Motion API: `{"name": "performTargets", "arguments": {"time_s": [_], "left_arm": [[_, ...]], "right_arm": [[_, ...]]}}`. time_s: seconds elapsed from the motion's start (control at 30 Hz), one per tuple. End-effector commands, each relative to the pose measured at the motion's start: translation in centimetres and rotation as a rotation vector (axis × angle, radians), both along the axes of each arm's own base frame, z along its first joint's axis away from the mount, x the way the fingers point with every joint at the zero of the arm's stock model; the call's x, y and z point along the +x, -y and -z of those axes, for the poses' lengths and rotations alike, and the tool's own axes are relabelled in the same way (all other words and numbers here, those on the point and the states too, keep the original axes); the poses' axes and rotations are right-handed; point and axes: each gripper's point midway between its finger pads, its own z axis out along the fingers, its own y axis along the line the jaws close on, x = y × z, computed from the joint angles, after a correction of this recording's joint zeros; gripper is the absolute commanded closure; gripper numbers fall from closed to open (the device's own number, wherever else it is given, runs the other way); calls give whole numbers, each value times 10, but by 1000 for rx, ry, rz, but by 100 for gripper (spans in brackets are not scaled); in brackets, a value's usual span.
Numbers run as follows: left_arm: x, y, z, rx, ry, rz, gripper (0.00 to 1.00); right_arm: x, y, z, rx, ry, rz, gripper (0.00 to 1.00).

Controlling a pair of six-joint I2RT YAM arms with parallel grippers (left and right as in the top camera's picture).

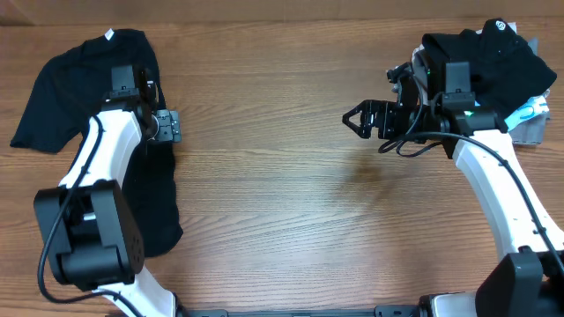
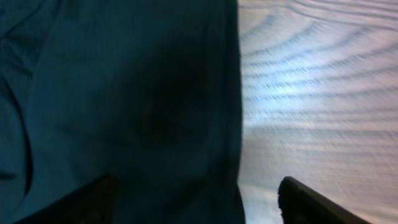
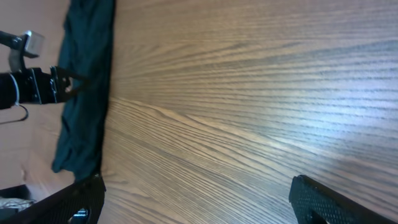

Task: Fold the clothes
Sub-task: 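Reach the left gripper to the black T-shirt's top edge and grasp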

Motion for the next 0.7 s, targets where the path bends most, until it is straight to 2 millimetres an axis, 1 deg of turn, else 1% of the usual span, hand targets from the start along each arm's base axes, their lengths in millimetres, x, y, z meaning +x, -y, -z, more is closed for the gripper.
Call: {"name": "performTargets", "arguments": {"time_s": [0.0, 0.03, 0.13, 0.17, 0.2, 0.27, 0.33, 0.4, 0.43, 0.47, 0.53, 0.67], "left_arm": [[11, -12, 4, 39, 22, -47, 20], [15, -12, 6, 40, 33, -47, 28], [19, -13, 10, 41, 38, -47, 37], [19, -13, 15, 40, 30, -46, 40], [19, -13, 19, 40, 23, -46, 41], [19, -13, 30, 37, 5, -48, 47], [16, -15, 47, 33, -30, -52, 56], [13, -15, 56, 31, -53, -51, 57], [13, -14, 59, 30, -59, -51, 59], [12, -14, 63, 29, -67, -51, 64], [13, -14, 63, 28, -63, -55, 71], [15, -15, 61, 28, -55, -58, 77]], "right_arm": [[5, 3, 3, -65, 9, 21, 6], [5, 3, 3, -66, 10, 20, 11], [5, 3, 4, -66, 8, 20, 13], [5, 3, 4, -66, 7, 19, 14], [5, 3, 4, -66, 6, 20, 14], [4, 3, 4, -67, 4, 20, 14], [4, 3, 4, -67, 1, 20, 14], [4, 3, 4, -67, 2, 20, 14], [4, 3, 4, -67, 2, 20, 14], [4, 3, 4, -67, 2, 20, 14], [4, 3, 4, -67, 3, 20, 14], [6, 6, 6, -87, 8, 32, 14]]}}
